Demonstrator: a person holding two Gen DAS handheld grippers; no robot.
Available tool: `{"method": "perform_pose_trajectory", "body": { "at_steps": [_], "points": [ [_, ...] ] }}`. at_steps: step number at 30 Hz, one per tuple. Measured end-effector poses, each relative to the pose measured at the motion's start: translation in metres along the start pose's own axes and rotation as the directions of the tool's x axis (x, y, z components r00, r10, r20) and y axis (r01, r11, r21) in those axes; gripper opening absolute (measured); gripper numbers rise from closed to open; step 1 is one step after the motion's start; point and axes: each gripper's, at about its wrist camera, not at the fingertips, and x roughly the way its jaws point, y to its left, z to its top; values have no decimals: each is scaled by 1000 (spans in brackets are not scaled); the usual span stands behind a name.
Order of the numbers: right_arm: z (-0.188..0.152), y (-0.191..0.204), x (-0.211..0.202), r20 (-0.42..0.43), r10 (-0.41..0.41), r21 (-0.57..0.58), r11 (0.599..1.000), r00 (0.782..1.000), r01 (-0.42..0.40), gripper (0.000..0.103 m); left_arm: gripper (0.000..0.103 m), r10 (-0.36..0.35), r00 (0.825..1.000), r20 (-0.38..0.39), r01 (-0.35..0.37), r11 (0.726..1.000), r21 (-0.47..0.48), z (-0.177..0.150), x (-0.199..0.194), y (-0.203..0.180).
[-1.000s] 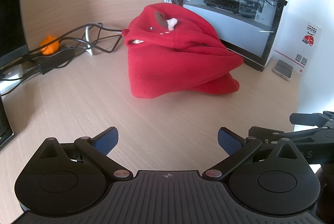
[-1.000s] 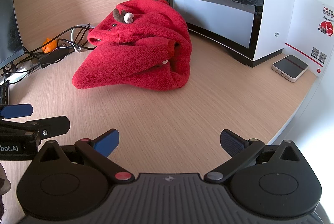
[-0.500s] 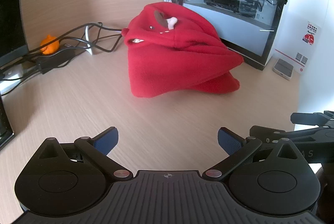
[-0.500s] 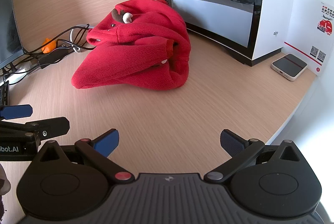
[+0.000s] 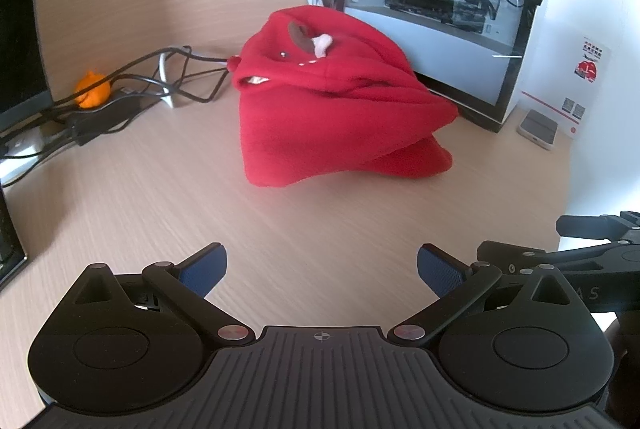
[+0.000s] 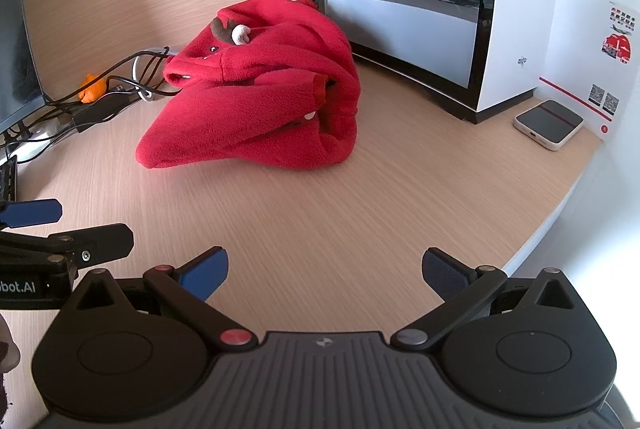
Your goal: Fold clothes
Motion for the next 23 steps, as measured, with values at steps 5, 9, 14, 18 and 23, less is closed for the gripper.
{"method": "perform_pose_trajectory", "body": {
  "at_steps": [5,9,14,18,23],
  "points": [
    [-2,-2,-3,-1,-2,10,1000,1000,2,103,103,-4,1000,-10,4,1000,-10,-1,-1,1],
    [-1,-4,-7,4,-4,15,1000,1000,4,103,103,-2,1000,-22,2,1000,-28,-1,-1,4],
    [11,-13,-17,29,9,14,1000,1000,-10,103,103,-3,999,-39,1,999,-37,5,1,5],
    [33,-33,-20,26,76,22,997,997,-77,103,103,9,999,-43,-12,998,-60,18,6,5],
    [73,-64,-10,50,150,29,988,987,-151,103,103,92,996,11,-91,994,-60,35,10,-2]
  ]
}}
